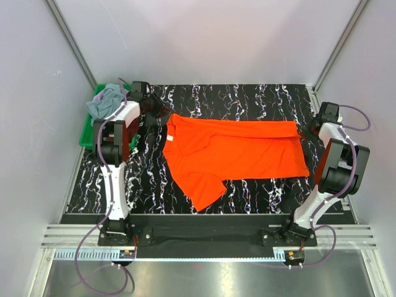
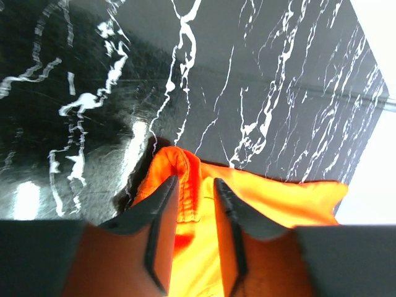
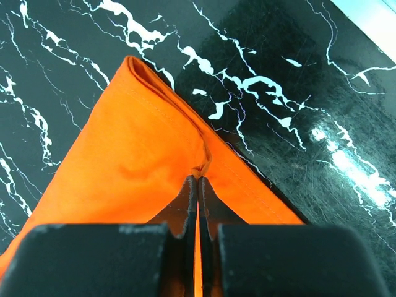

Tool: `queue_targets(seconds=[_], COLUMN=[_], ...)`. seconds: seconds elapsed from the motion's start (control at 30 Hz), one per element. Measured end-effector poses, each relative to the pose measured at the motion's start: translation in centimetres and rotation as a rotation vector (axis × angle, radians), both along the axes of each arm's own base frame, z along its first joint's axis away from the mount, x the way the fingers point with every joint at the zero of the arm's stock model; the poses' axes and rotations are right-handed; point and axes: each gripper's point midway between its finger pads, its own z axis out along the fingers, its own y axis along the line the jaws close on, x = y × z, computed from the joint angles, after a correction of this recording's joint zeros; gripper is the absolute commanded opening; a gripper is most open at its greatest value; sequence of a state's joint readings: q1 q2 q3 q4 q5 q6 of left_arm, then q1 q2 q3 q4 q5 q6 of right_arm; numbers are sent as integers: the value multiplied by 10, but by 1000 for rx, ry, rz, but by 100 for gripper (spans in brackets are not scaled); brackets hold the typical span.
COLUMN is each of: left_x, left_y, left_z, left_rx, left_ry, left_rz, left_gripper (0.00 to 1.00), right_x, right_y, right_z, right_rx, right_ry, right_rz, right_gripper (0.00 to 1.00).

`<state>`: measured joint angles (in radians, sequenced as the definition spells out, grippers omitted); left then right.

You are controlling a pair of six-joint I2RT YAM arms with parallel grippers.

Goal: Fold and stack the t-shirts
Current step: Fold the tshirt

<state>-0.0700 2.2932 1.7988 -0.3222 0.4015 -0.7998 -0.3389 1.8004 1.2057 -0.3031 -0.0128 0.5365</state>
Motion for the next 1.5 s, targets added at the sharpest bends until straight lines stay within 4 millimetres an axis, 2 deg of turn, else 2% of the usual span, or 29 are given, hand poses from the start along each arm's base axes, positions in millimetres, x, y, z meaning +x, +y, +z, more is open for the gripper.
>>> queue_targets(seconds=[0.2, 0.33, 0.47, 0.5, 0.57, 0.63, 0.73, 0.83, 0.93, 1.17, 1.37, 1.43, 1.5], left_x=[-8, -26, -64, -76, -97, -116, -148, -169, -186, -181, -185, -187, -186], left_y=[12, 3, -24, -32, -43, -46, -43, -42, -41, -52, -61, -65, -70], left_z=[20, 50, 74, 76, 73, 61, 29, 7, -6, -1, -7, -8, -9], left_rx=[116, 219, 281, 285, 290, 295, 312, 318, 315, 270, 225, 220, 213], left_ry=[-27, -91, -149, -156, -149, -126, -42, 15, 60, 18, 24, 25, 20], left_rz=[0, -53, -141, -168, -207, -230, -253, -266, -272, -265, -253, -256, -257], left_gripper=[44, 46, 48, 48, 49, 50, 50, 50, 50, 52, 52, 52, 52], right_x=[1, 0, -1, -1, 1, 0, -9, -12, -14, -28, -37, -40, -38], right_y=[1, 5, 6, 5, 3, 0, 2, 6, 13, 29, 41, 56, 81], right_z=[1, 1, 8, 12, 20, 29, 41, 52, 57, 40, 22, 15, 11], right_rx=[7, 26, 35, 36, 30, 19, 19, 27, 42, 82, 121, 136, 139], right_ry=[-5, -1, 18, 23, 24, 24, 27, 14, 5, 69, 101, 116, 121], right_rz=[5, 17, 16, 13, 9, -5, -15, -13, 4, 33, 38, 69, 131], right_gripper=[1, 3, 31, 33, 36, 38, 38, 36, 35, 36, 35, 35, 35])
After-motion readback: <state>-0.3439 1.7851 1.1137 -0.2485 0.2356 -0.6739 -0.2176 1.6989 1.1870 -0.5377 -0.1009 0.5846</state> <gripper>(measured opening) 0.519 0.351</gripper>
